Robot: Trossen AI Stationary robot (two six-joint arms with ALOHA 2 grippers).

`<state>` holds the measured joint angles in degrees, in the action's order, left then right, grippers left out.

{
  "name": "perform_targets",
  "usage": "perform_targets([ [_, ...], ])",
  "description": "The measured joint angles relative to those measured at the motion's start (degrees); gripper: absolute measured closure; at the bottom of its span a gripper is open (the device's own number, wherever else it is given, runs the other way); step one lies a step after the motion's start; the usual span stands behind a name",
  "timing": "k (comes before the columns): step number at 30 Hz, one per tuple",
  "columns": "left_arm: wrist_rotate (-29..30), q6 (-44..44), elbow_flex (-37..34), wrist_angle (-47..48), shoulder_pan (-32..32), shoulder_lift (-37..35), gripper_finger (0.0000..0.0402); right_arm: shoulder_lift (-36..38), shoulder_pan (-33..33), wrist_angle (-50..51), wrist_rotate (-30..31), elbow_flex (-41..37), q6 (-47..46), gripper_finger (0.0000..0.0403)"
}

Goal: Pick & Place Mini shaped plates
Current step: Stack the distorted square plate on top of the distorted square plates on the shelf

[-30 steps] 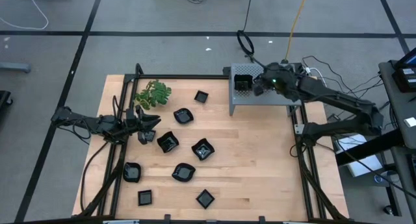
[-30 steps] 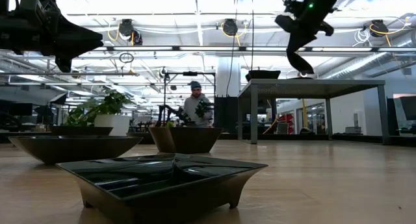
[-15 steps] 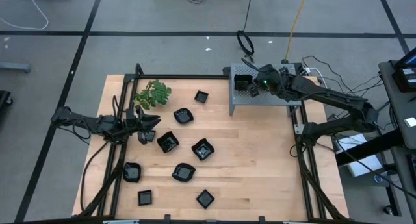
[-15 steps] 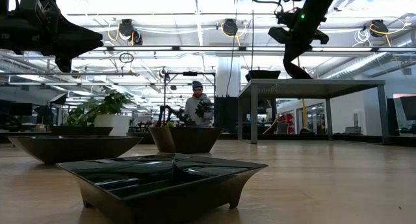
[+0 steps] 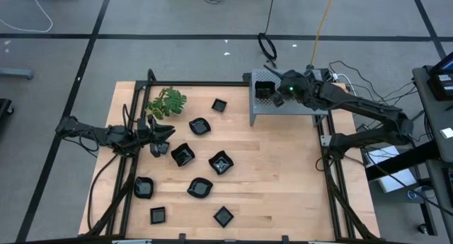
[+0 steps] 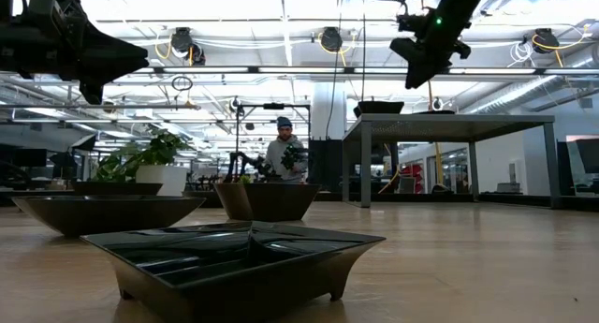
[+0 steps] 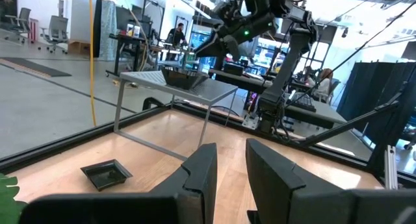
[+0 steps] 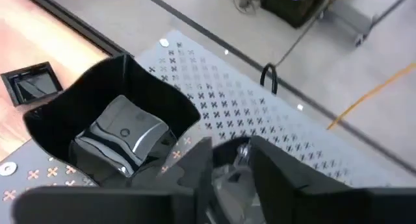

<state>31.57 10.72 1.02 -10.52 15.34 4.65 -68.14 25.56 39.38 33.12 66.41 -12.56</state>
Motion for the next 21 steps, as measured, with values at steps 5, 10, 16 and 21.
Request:
perform_targets([
  [5, 0.0, 0.0, 0.0, 0.0, 0.0, 0.0, 0.0316, 2.2, -0.1, -6.4, -0.2, 0.0, 4.8, 0.0261],
  [10, 0.0, 0.0, 0.0, 0.0, 0.0, 0.0, 0.0316, 3.6, -0.5, -17.0, -9.5, 0.0, 9.6, 0.0251],
  [16, 0.0, 0.0, 0.0, 0.0, 0.0, 0.0, 0.0316, 3.1, -0.5, -30.8, -29.9, -0.8, 16.5, 0.025],
  [21, 0.0, 0.0, 0.0, 0.0, 0.0, 0.0, 0.0316, 1.3, -0.6, -45.7, -41.5, -5.2, 18.7, 0.025],
])
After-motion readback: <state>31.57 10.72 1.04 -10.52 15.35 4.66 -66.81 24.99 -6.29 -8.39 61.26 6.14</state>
